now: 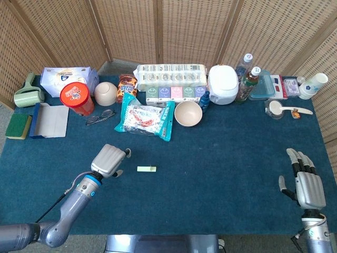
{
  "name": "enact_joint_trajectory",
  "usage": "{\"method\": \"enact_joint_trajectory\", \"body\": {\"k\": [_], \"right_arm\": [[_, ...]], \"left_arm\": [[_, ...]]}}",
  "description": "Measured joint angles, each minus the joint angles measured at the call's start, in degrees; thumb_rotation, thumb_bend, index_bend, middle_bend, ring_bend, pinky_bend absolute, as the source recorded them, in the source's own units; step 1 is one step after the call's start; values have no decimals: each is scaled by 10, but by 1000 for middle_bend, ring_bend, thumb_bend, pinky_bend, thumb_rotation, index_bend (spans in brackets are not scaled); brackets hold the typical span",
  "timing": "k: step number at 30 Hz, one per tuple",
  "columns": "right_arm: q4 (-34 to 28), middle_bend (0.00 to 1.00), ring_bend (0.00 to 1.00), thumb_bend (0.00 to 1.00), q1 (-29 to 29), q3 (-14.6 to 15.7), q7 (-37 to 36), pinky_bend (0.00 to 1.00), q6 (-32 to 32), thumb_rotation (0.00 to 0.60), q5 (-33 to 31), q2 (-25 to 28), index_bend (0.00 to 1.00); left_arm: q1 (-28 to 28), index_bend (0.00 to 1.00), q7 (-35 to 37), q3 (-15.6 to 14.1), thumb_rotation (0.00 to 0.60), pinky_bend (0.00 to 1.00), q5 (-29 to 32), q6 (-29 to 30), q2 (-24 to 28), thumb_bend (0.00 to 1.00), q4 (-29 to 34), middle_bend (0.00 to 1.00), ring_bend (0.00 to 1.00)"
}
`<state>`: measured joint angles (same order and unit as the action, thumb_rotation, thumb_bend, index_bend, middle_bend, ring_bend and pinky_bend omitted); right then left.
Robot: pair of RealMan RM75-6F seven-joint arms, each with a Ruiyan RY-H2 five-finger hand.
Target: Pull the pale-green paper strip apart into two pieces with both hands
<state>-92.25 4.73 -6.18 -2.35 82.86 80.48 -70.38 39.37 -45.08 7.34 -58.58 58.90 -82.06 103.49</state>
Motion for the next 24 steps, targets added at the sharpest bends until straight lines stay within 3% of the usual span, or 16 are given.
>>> {"method": "enact_joint_trajectory", "body": {"k": [24], "right_arm": [[2, 109, 10, 506, -5, 1, -2, 84, -2, 600, -11, -1, 0]], "left_arm": [[56, 397, -9, -8, 600, 1000, 49, -15, -85, 173, -68, 1000, 983]]}}
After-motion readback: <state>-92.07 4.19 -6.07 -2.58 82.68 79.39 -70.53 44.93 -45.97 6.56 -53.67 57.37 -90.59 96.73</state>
